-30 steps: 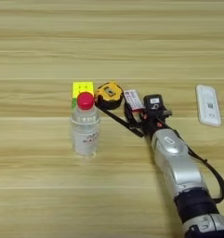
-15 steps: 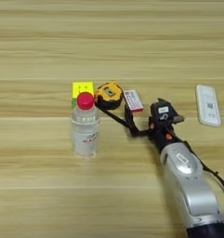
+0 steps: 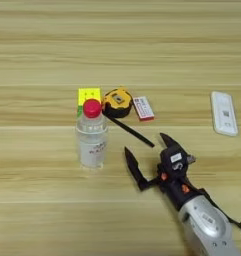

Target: Move the objects on the table

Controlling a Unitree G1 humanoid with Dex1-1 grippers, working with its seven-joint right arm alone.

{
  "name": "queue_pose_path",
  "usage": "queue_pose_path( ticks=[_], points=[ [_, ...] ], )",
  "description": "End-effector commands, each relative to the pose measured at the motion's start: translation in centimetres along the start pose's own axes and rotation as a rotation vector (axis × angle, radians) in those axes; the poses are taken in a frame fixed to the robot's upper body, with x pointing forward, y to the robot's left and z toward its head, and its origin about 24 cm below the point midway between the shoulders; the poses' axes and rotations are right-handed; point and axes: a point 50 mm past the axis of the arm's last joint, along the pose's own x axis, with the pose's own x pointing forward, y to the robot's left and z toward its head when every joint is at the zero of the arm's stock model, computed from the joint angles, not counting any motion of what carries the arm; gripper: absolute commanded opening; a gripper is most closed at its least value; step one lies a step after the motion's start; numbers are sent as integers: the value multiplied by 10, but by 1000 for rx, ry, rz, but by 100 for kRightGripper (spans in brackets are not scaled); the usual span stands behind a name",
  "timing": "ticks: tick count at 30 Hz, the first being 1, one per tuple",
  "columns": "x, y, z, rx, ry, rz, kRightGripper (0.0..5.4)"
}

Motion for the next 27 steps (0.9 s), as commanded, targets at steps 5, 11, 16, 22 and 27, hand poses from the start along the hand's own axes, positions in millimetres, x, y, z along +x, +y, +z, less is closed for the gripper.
queue_pose_path(
  ticks=[5, 11, 16, 22, 27],
  points=[
    [-11, 14, 12, -8, -105, 103, 535],
    [-15, 26, 18, -23, -152, 188, 535],
    [-14, 32, 21, -27, -169, 229, 535],
    [-8, 37, 24, -25, -190, 261, 535],
    [-3, 42, 23, -17, -191, 295, 535]
  ],
)
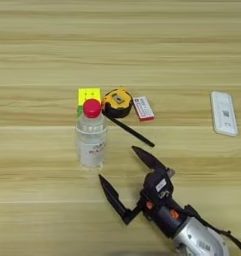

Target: Move the objects on the table

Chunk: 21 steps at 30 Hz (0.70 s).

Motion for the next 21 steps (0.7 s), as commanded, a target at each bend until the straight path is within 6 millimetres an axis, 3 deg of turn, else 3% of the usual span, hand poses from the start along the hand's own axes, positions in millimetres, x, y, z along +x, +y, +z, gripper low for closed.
queue_pose_path(
  ticks=[1, 10, 21],
  points=[
    [11, 2, 11, -19, -74, 35, 535],
    [27, 3, 10, -43, -89, 88, 535],
    [47, -8, 8, -86, -97, 84, 535]
  ],
)
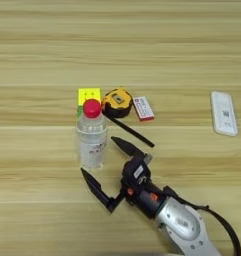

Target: Move the objects on the table

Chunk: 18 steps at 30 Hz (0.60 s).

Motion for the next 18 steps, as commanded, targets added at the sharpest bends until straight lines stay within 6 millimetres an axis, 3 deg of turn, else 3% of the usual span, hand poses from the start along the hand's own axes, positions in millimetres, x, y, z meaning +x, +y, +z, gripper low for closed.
queue_pose_path(
  ticks=[1, 18],
  points=[
    [15, -10, 16, -54, -93, -14, 535],
    [37, -12, 21, -77, -124, 43, 535]
  ],
)
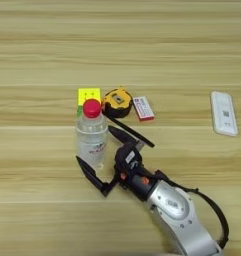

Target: Move the objects on the table

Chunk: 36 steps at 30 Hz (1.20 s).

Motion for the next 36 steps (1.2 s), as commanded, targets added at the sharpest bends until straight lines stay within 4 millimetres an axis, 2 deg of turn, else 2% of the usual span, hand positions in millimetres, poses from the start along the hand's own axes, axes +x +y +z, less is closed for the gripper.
queue_pose_path(
  ticks=[1, 17, 29, 36],
  points=[
    [13, -4, 18, -46, -94, 10, 535],
    [25, -8, 17, -34, -92, 33, 535],
    [27, -13, 19, -29, -105, 5, 363],
    [27, -29, 29, -55, -131, -76, 326]
  ],
)
